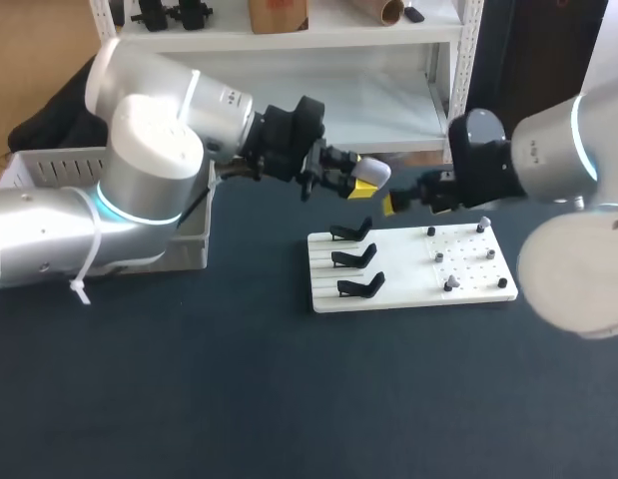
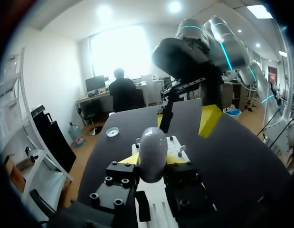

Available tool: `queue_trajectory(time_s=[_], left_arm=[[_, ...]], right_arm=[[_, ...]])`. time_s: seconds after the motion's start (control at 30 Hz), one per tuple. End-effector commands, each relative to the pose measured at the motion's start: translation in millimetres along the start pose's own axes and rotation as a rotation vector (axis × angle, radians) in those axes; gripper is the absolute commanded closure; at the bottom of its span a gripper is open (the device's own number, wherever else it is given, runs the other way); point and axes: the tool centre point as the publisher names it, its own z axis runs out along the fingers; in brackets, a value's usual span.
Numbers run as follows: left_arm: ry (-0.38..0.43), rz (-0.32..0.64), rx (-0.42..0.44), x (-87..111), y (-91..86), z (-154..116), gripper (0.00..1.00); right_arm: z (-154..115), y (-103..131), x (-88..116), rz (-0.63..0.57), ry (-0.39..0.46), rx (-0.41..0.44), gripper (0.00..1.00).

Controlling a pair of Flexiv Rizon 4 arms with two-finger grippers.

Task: Pick up each earbud case from the left stands, insert the matching earbuds, close the lid, and place the case in the box.

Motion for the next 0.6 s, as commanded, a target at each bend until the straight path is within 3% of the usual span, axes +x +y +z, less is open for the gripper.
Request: queue_trajectory(time_s=[0.03, 0.6], left_arm=[[-0.008, 0.005, 0.001, 0.2, -7.1, 0, 1.00], [-0.005, 0.013, 0.028, 2.0, -17.6, 5, 1.00]], right_arm=[[6, -4, -7, 0.005, 0.009, -0.011, 0.00], [8, -6, -18, 0.006, 0.001, -0.004, 0.00]])
